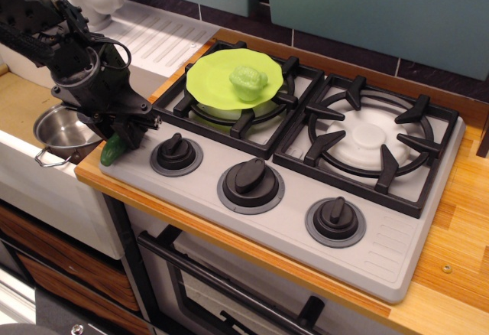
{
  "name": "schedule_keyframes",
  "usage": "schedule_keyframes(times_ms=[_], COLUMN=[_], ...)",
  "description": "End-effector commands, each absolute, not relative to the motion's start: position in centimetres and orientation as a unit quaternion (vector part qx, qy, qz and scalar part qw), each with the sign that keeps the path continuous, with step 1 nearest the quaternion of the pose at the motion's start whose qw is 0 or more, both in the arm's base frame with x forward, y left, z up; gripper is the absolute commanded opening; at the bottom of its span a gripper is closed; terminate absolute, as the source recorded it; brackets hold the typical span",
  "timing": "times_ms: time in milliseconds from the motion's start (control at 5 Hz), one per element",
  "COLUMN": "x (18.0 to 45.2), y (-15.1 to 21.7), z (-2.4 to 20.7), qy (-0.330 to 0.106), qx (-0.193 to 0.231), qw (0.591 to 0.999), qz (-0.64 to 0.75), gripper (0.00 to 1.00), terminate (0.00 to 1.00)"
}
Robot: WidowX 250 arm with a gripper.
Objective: Put cauliflower on plate and pickle in pot or pan in sink
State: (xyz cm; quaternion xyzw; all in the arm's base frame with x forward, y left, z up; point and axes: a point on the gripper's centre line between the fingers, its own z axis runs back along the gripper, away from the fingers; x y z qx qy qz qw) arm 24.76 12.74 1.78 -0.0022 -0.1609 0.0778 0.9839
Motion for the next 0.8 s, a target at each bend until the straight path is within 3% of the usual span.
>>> schedule_keyframes(times_ms=[0,200,600], x=[25.2,25.8,27.6], y=[12.4,14.2,18.0], z=[4.8,6.3,5.2], qy=[-0.158,-0.153,-0.169], qx=[0.003,0.003,-0.009], qw=[0.985,0.987,0.985], qz=[0.072,0.054,0.021], gripper=[0.00,0.00,0.00], terminate=[0.00,0.00,0.00])
